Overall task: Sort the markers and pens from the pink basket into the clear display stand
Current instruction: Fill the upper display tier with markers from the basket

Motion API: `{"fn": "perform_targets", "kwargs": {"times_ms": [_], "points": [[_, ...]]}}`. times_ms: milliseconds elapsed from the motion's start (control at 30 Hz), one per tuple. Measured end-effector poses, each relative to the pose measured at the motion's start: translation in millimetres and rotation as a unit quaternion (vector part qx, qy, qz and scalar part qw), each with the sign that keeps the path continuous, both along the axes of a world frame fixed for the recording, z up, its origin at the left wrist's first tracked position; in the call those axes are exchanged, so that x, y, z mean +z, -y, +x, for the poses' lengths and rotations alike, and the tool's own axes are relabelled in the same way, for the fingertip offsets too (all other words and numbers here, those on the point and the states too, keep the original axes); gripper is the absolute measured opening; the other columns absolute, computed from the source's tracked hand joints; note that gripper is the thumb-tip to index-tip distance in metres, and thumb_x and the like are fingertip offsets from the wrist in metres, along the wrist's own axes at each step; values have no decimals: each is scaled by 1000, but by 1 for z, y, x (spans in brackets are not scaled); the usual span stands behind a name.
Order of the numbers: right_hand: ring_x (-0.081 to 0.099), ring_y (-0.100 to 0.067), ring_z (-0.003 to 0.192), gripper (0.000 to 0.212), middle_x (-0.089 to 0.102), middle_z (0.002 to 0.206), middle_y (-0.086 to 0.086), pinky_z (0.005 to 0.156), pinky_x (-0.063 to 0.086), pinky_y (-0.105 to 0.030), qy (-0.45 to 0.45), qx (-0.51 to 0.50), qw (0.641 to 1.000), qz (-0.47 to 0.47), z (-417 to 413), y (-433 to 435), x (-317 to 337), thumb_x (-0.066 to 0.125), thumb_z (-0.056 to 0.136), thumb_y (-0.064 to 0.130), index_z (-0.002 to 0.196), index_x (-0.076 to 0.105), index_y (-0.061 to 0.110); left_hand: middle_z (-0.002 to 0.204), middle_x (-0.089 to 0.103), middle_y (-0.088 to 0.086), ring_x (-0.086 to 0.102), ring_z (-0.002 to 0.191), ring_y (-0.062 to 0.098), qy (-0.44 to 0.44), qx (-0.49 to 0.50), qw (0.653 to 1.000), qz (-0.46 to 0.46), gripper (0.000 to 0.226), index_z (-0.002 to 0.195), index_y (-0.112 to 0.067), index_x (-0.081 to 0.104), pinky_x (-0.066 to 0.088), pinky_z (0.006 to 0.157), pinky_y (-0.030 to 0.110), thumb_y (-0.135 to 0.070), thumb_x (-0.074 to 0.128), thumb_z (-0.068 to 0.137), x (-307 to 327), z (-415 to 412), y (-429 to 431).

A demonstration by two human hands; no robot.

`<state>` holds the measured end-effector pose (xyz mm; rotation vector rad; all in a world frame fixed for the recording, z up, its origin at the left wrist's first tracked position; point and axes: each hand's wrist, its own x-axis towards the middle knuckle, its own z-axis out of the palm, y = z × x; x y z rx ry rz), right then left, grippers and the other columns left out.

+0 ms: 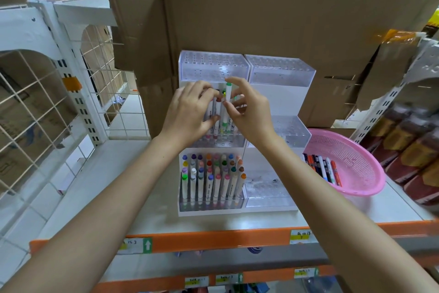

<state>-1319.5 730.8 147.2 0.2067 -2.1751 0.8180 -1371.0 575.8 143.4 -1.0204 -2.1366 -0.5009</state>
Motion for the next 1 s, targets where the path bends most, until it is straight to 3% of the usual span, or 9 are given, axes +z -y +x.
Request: {"fn": "perform_targets", "kwargs": {"times_ms": [133,233,400,733,1000], "points": [[60,-17,60,38,55,82,2,58,50,-21,27,9,999,-19,0,-1,6,70,84,6,119,57,14,121,59,6,53,114,26,11,21,1000,-3,51,121,-13,57,38,98,42,-29,74,76,-3,1,3],[61,-18,62,39,56,83,-1,59,50,-20,33,5,999,5,-1,-2,9,70,84,7,119,56,13,127,56,5,50,120,24,27,56,998,-8,54,126,-14,54,35,102,44,-35,70,79,-5,-1,6],[61,-17,60,38,54,84,2,58,49,-19,25,3,1000,-5,0,0,6,70,84,7,119,54,11,130,54,4,47,123,22,44,67,997,-21,55,128,-14,53,34,103,42,-37,68,80,-6,-3,9],[63,-18,61,37,56,84,-3,62,57,-35,64,8,997,50,2,0,0,69,84,4,116,53,13,131,51,4,45,124,23,50,78,995,-41,55,131,-16,50,32,104,42,-42,63,83,-3,0,6],[61,-22,59,35,58,82,-8,61,56,-38,84,-1,995,47,3,0,-1,69,84,5,113,52,10,132,50,5,45,124,24,43,83,994,-58,59,131,-15,49,34,103,43,-40,66,81,-3,1,9]]}}
